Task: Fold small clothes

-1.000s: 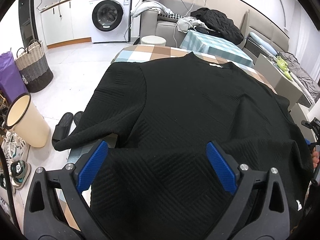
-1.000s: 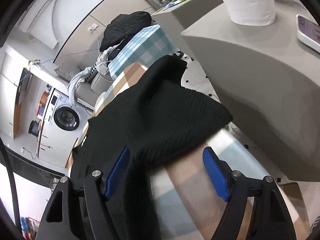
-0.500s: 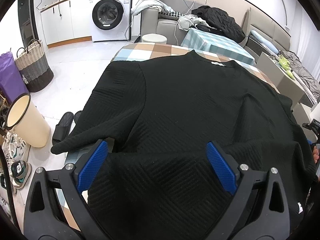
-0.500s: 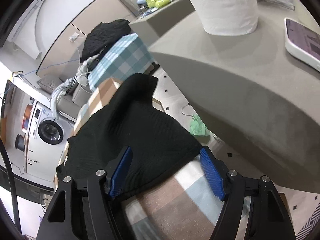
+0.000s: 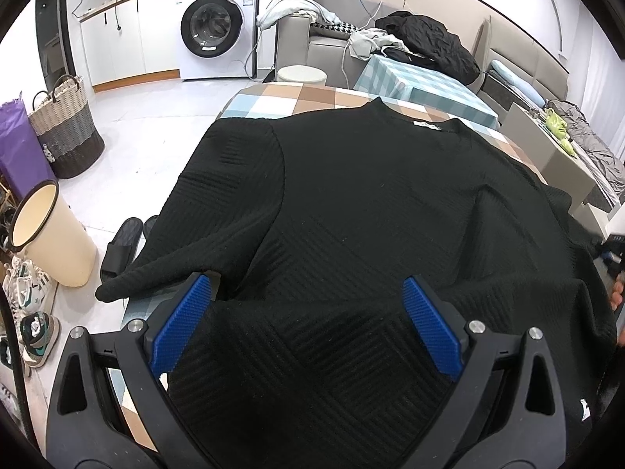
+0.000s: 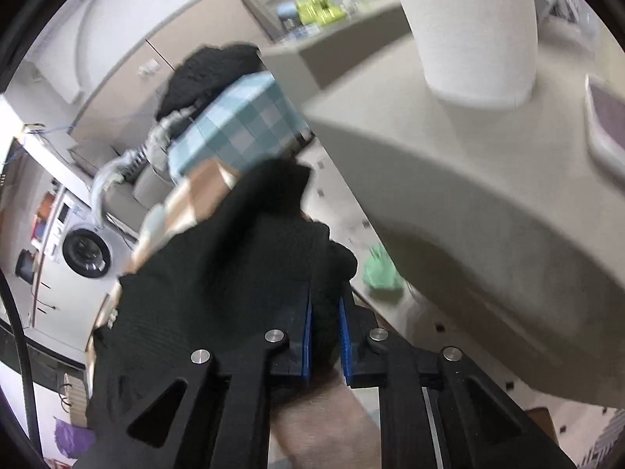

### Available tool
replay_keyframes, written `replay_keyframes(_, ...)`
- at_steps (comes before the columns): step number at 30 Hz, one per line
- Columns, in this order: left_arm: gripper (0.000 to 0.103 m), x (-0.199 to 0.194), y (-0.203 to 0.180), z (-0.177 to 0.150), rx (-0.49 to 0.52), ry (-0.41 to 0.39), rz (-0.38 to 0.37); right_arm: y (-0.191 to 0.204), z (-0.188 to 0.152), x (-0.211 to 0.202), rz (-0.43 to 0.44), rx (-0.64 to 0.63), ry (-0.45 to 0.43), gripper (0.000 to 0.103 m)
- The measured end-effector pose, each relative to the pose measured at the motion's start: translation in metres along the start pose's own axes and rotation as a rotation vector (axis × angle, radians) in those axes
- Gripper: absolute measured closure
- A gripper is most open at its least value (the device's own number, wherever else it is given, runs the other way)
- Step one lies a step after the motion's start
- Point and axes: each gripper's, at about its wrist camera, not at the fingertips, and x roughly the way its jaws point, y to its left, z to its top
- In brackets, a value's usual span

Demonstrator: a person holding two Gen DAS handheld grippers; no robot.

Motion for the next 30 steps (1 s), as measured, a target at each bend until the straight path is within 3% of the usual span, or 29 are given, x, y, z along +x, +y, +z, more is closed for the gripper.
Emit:
replay_keyframes(4, 0.005, -0.003, 0.004, 0.0, 0.003, -0.007, 0.002, 0.034, 0.003, -0.029, 0.109, -0.088, -0.109, 0.091)
replay_keyframes(6, 0.005, -0.005, 0.007, -0.001, -0.001, -0.011, 0.005, 0.067, -0.001, -0.038, 0.185, -0.188, -0.123, 0.091)
replay_keyframes(9, 0.005, -0.01, 0.012, -0.001, -0.01, -0.019, 0.005, 0.127, -0.022, -0.042, 0.342, -0.379, -0.054, 0.091)
replay_keyframes(12, 0.005, -0.015, 0.015, -0.002, -0.013, -0.028, 0.005, 0.178, -0.062, -0.037, 0.445, -0.591, 0.106, 0.091)
replay_keyframes(14, 0.005, -0.018, 0.016, -0.003, -0.015, -0.028, 0.008, 0.193, -0.085, -0.028, 0.424, -0.678, 0.195, 0.077)
replay_keyframes(16, 0.005, -0.018, 0.017, -0.004, -0.019, -0.029, 0.009, 0.193, -0.093, -0.027, 0.402, -0.677, 0.209, 0.066)
replay_keyframes(25, 0.005, -0.013, 0.041, -0.005, -0.094, -0.014, 0.032, 0.155, -0.103, 0.011, 0.159, -0.618, 0.357, 0.064)
replay_keyframes(28, 0.005, -0.014, 0.062, -0.006, -0.165, -0.013, 0.03, 0.149, -0.102, 0.005, 0.167, -0.588, 0.341, 0.064)
replay_keyframes(30, 0.005, -0.014, 0.078, -0.008, -0.219, -0.012, 0.022, 0.147, -0.101, -0.009, 0.206, -0.573, 0.319, 0.057)
